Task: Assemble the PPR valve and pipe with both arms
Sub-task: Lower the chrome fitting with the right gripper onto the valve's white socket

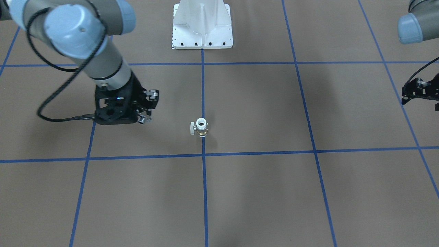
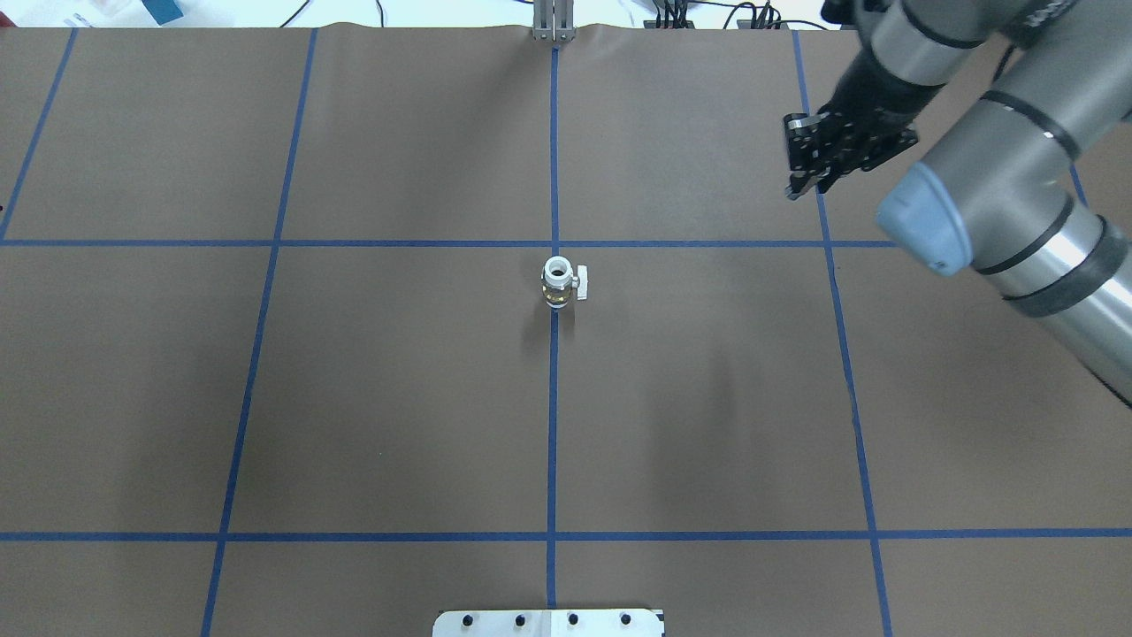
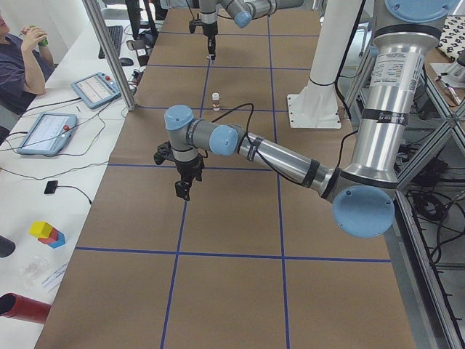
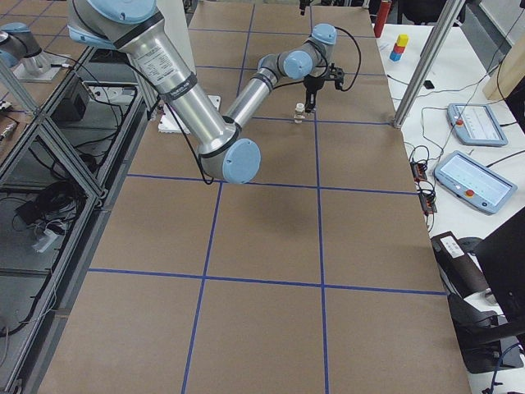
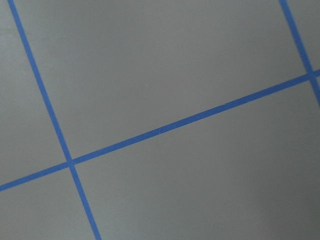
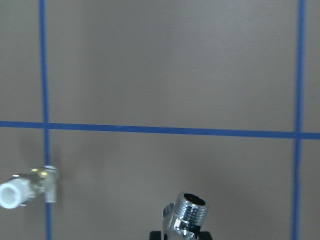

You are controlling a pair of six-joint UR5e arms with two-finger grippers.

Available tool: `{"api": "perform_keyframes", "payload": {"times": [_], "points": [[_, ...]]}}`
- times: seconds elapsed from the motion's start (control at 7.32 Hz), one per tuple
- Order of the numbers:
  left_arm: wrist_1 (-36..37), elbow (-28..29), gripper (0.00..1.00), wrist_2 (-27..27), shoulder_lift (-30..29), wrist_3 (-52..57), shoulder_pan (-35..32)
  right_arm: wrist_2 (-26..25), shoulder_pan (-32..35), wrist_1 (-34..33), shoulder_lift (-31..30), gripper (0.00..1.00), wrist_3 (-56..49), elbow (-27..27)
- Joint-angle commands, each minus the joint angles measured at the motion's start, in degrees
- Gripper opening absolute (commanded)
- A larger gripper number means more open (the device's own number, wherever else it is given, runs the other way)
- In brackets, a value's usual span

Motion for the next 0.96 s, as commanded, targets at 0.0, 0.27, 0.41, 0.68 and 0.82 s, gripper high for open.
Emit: {"api": "perform_keyframes", "payload": {"times": [0.0,0.27,0.41,0.68,0.82], "points": [[-4.27,4.26,1.0,0.0,0.05,0.01,-0.02,-1.42,-3.89,-3.95,10.81,0.0,2.43,-9.01],[-5.08,5.16,1.0,0.0,0.05,0.01,-0.02,-3.7,-6.26,-3.79,11.29,0.0,2.26,-10.89],[-5.17,5.07,1.0,0.0,0.05,0.01,-0.02,-4.14,-6.97,-3.62,11.03,0.0,1.73,-11.51],[-5.17,4.98,1.0,0.0,0.05,0.01,-0.02,-5.72,-7.67,-2.66,11.46,0.0,1.47,-13.26],[-5.17,4.98,1.0,0.0,-0.04,0.01,-0.02,-5.81,-7.85,-0.56,11.64,0.0,1.55,-14.75]]}}
